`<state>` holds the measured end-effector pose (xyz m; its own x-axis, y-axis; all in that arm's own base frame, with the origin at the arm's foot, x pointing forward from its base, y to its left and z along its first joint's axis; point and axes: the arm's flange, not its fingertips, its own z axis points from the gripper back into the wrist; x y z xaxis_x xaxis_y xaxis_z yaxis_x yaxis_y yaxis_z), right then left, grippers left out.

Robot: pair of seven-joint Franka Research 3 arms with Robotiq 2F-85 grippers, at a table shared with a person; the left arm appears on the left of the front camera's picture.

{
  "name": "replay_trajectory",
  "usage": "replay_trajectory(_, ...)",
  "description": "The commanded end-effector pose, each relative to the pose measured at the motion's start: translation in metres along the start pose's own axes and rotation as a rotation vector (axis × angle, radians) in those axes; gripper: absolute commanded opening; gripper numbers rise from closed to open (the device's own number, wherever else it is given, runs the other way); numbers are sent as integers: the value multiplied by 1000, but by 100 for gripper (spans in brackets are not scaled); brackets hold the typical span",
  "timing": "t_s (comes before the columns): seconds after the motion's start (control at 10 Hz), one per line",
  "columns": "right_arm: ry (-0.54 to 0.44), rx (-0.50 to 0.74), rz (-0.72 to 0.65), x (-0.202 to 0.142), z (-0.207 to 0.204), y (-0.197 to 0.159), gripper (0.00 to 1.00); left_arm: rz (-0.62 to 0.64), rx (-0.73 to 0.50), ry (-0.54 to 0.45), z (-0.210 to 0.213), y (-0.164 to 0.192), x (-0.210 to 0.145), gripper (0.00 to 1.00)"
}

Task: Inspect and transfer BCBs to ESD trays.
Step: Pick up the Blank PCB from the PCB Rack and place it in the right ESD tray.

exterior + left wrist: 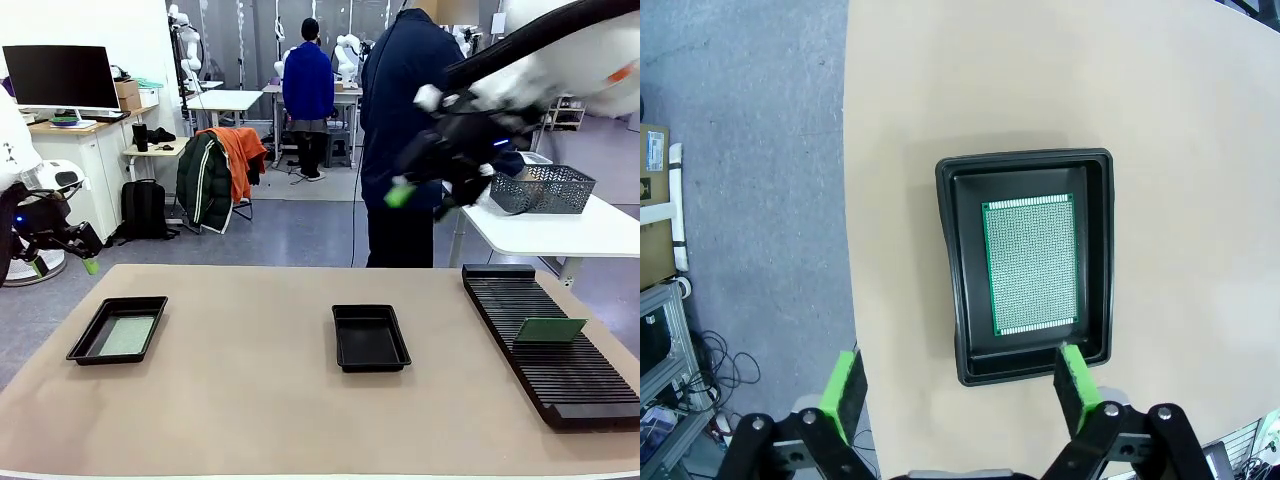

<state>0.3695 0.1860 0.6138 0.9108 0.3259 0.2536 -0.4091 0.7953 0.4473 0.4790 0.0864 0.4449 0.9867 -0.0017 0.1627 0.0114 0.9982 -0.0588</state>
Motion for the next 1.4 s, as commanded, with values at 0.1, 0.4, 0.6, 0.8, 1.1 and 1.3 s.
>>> replay_trajectory(0.1, 51, -98, 412, -20, 96, -46, 100, 1, 0, -5, -3, 0, -1, 100)
replay_trajectory(0.4, 198, -218, 790, -39, 162, -76, 100, 1, 0, -5, -3, 0, -1, 100)
replay_trajectory(0.6, 287, -275, 1007, -49, 190, -96, 100, 1, 0, -5, -3, 0, -1, 100)
replay_trajectory(0.8, 310, -316, 1107, -59, 209, -104, 100, 1, 0, -5, -3, 0, -1, 100)
replay_trajectory(1.1, 327, -339, 1156, -67, 226, -115, 100, 1, 0, -5, -3, 0, -1, 100)
replay_trajectory(1.3, 315, -317, 1145, -66, 224, -107, 100, 1, 0, -5, -3, 0, -1, 100)
